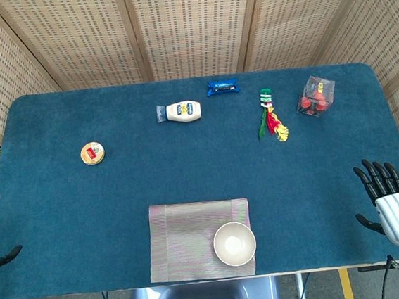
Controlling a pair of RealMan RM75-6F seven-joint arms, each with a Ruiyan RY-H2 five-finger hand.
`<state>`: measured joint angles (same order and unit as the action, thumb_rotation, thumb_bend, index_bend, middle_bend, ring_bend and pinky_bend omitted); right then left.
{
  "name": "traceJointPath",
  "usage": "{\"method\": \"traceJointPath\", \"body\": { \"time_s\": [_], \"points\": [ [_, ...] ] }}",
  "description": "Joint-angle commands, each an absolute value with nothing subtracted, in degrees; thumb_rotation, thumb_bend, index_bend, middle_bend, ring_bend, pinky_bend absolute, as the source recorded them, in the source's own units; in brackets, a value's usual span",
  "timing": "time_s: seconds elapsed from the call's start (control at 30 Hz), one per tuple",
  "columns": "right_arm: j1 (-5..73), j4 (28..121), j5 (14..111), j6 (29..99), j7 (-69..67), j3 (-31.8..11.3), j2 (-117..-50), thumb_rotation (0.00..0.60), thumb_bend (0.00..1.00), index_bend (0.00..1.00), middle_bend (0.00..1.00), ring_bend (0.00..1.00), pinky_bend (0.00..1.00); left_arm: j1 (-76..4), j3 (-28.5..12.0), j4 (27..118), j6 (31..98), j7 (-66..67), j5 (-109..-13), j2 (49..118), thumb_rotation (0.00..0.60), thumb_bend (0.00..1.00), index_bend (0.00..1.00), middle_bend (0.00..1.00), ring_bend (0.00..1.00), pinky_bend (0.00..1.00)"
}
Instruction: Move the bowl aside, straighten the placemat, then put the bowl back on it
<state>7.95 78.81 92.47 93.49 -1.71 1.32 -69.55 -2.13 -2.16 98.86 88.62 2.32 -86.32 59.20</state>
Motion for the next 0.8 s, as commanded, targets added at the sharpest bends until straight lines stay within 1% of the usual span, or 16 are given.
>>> {"method": "traceJointPath", "body": {
  "time_s": [0.03, 0.23, 0.33, 0.47, 0.6, 0.7, 0.8],
  "points": [
    [7.85, 78.80, 93.14, 93.40, -1.43, 1.44, -69.64, 0.600, 0.00, 0.00, 0.00, 0.00, 0.00, -2.11, -2.14, 98.83, 88.62, 2.30, -86.39, 59.20, 0.600, 0.00, 0.00, 0.00, 0.00, 0.00],
    [7.91, 79.01, 95.48, 93.28, -1.40, 2.09, -69.56, 0.600, 0.00, 0.01, 0.00, 0.00, 0.00, -2.01, -2.30, 98.87, 88.94, 2.21, -86.37, 59.11, 0.600, 0.00, 0.00, 0.00, 0.00, 0.00],
    [9.15, 78.10, 99.18, 92.16, -2.06, 3.57, -69.51, 0.600, 0.00, 0.03, 0.00, 0.00, 0.00, -1.91, -2.43, 98.95, 89.21, 2.15, -86.29, 59.08, 0.600, 0.00, 0.00, 0.00, 0.00, 0.00],
    [13.62, 75.56, 107.10, 87.42, -4.06, 7.02, -69.95, 0.600, 0.00, 0.06, 0.00, 0.00, 0.00, -2.04, -2.50, 99.03, 89.05, 2.78, -86.24, 59.29, 0.600, 0.00, 0.00, 0.00, 0.00, 0.00],
    [19.51, 74.61, 116.93, 84.87, -6.69, 9.76, -70.41, 0.600, 0.00, 0.10, 0.00, 0.00, 0.00, -2.45, -2.83, 98.94, 88.18, 3.94, -85.18, 59.76, 0.600, 0.00, 0.00, 0.00, 0.00, 0.00],
    [23.47, 74.72, 121.29, 82.71, -6.94, 10.13, -71.53, 0.600, 0.00, 0.13, 0.00, 0.00, 0.00, -2.83, -3.16, 98.82, 87.39, 4.79, -84.17, 60.15, 0.600, 0.00, 0.00, 0.00, 0.00, 0.00],
    [27.38, 76.73, 122.58, 77.43, -7.93, 10.35, -72.87, 0.600, 0.00, 0.17, 0.00, 0.00, 0.00, -3.35, -3.31, 98.59, 86.22, 5.97, -83.21, 60.60, 0.600, 0.00, 0.00, 0.00, 0.00, 0.00]
  ]
}}
